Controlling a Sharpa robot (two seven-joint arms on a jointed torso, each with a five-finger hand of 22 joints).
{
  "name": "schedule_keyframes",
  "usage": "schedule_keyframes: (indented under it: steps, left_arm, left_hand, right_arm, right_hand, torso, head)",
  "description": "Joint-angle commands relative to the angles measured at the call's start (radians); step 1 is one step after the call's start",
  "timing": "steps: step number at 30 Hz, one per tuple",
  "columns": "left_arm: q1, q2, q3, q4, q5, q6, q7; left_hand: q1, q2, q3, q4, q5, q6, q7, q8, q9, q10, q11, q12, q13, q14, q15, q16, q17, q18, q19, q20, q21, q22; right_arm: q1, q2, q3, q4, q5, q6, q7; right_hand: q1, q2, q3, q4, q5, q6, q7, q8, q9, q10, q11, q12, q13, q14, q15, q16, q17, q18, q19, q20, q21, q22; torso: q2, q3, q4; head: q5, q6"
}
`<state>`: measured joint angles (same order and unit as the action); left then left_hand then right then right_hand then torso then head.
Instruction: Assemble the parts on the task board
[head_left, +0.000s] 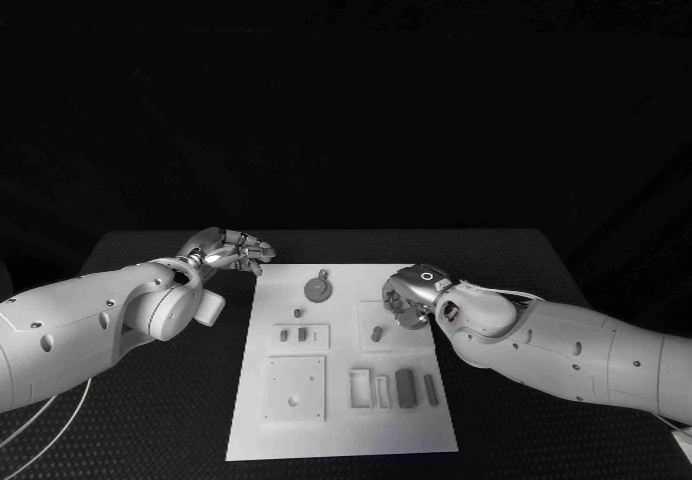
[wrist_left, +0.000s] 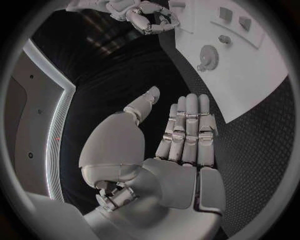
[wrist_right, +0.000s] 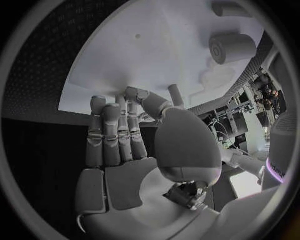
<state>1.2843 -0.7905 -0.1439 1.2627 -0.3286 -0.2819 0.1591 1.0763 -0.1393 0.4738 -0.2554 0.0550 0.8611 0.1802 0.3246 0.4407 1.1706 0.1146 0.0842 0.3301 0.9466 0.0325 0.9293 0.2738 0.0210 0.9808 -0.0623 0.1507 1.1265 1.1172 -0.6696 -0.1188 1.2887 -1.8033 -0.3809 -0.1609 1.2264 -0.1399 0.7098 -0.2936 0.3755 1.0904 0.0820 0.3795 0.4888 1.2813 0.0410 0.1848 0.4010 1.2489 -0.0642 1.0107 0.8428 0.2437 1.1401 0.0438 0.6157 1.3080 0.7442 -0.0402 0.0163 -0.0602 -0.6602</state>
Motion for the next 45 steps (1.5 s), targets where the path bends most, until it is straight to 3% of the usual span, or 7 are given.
schedule_keyframes:
  steps: [1, 13, 22, 28, 33, 35, 45]
  left_arm:
    - [0.001, 0.002, 0.001, 0.001, 0.001, 0.013, 0.005]
    - [0.001, 0.003, 0.001, -0.005, 0.001, 0.017, 0.001]
    - [0.001, 0.000, 0.001, -0.006, 0.001, 0.018, -0.002]
    - [0.001, 0.001, 0.001, -0.007, 0.001, 0.016, -0.001]
    - [0.002, 0.002, 0.001, -0.010, 0.001, 0.012, 0.002]
    - [0.002, 0.002, 0.001, -0.014, 0.002, 0.009, 0.003]
    - [0.002, 0.003, 0.001, -0.025, 0.012, -0.004, 0.008]
  left_hand:
    - [-0.001, 0.008, -0.008, -0.001, -0.004, -0.009, 0.001, 0.000, -0.001, -0.006, 0.003, -0.004, 0.001, 0.006, 0.004, -0.004, 0.002, -0.004, 0.008, 0.000, -0.006, -0.001]
    - [-0.001, 0.009, -0.008, -0.001, -0.003, -0.010, 0.001, -0.001, -0.001, -0.007, 0.003, -0.005, 0.001, 0.006, 0.003, -0.004, 0.003, -0.004, 0.009, 0.000, -0.007, -0.002]
    - [0.000, 0.009, -0.009, -0.001, -0.004, -0.011, 0.002, -0.001, -0.002, -0.008, 0.003, -0.005, 0.001, 0.006, 0.003, -0.005, 0.004, -0.004, 0.009, 0.000, -0.008, -0.002]
    - [0.000, 0.009, -0.009, -0.002, -0.003, -0.012, 0.002, -0.001, -0.002, -0.009, 0.004, -0.005, 0.001, 0.006, 0.003, -0.005, 0.004, -0.004, 0.010, 0.000, -0.008, -0.002]
    - [0.000, 0.009, -0.009, -0.002, -0.003, -0.012, 0.002, -0.001, -0.002, -0.009, 0.004, -0.005, 0.001, 0.007, 0.003, -0.006, 0.004, -0.004, 0.010, 0.000, -0.009, -0.002]
    - [0.001, 0.010, -0.009, -0.002, -0.003, -0.012, 0.002, -0.001, -0.002, -0.009, 0.004, -0.005, 0.002, 0.007, 0.003, -0.006, 0.005, -0.004, 0.010, 0.000, -0.009, -0.003]
    - [0.001, 0.009, -0.009, -0.002, -0.004, -0.012, 0.002, 0.000, -0.002, -0.009, 0.004, -0.005, 0.002, 0.007, 0.003, -0.006, 0.005, -0.004, 0.011, 0.000, -0.009, -0.003]
  right_arm:
    - [0.002, 0.001, 0.007, 0.009, 0.025, 0.025, 0.020]
    - [0.016, -0.011, 0.022, 0.012, 0.064, 0.058, 0.035]
    - [0.032, -0.047, 0.035, 0.060, 0.133, 0.085, 0.041]
    - [0.038, -0.064, 0.062, 0.108, 0.155, 0.061, 0.046]
    - [0.038, -0.063, 0.066, 0.152, 0.164, 0.016, 0.060]
    - [0.037, -0.053, 0.066, 0.172, 0.165, 0.004, 0.066]
    - [0.032, 0.015, 0.065, 0.216, 0.110, 0.008, 0.066]
  right_hand:
    - [-0.007, 0.001, 0.005, 0.002, 0.001, 0.008, -0.001, 0.002, 0.001, 0.005, -0.001, 0.002, 0.017, -0.003, -0.006, 0.006, 0.000, 0.018, -0.002, -0.007, 0.007, 0.026]
    - [-0.008, 0.001, 0.006, 0.002, 0.001, 0.008, -0.001, 0.002, 0.002, 0.005, -0.001, 0.001, 0.020, -0.004, -0.006, 0.008, 0.000, 0.018, -0.003, -0.007, 0.010, 0.025]
    - [-0.010, 0.003, 0.007, 0.002, 0.001, 0.007, -0.001, 0.001, 0.003, 0.004, -0.001, 0.000, 0.022, -0.006, -0.006, 0.010, -0.001, 0.018, -0.006, -0.007, 0.013, 0.025]
    - [-0.011, 0.004, 0.007, 0.002, 0.001, 0.006, 0.000, 0.000, 0.004, 0.003, -0.001, -0.001, 0.024, -0.007, -0.006, 0.010, -0.001, 0.018, -0.007, -0.007, 0.015, 0.025]
    - [-0.012, 0.004, 0.007, 0.002, 0.001, 0.006, 0.000, 0.000, 0.004, 0.002, -0.001, -0.001, 0.025, -0.007, -0.006, 0.011, -0.001, 0.018, -0.008, -0.007, 0.015, 0.025]
    - [-0.012, 0.004, 0.007, 0.002, 0.001, 0.006, 0.000, 0.000, 0.005, 0.002, -0.001, -0.001, 0.025, -0.007, -0.006, 0.011, -0.001, 0.018, -0.008, -0.007, 0.016, 0.025]
    - [-0.011, 0.004, 0.008, 0.001, 0.001, 0.006, 0.000, 0.000, 0.005, 0.002, -0.001, -0.002, 0.026, -0.008, -0.006, 0.011, -0.002, 0.018, -0.008, -0.008, 0.017, 0.025]
  torso:
    - [0.000, 0.0005, -0.0003]
    - [0.000, 0.0012, 0.0006]
    - [0.000, 0.0008, -0.0011]
    - [-0.001, -0.0010, -0.0014]
    - [-0.001, -0.0014, -0.0006]
    - [-0.001, -0.0004, 0.0001]
    - [-0.001, -0.0017, -0.0013]
  head:
    - [0.000, 0.001]
    - [-0.001, 0.000]
    - [0.002, -0.003]
    - [0.003, 0.000]
    - [0.010, 0.003]
    - [0.020, 0.005]
    - [0.056, 0.006]
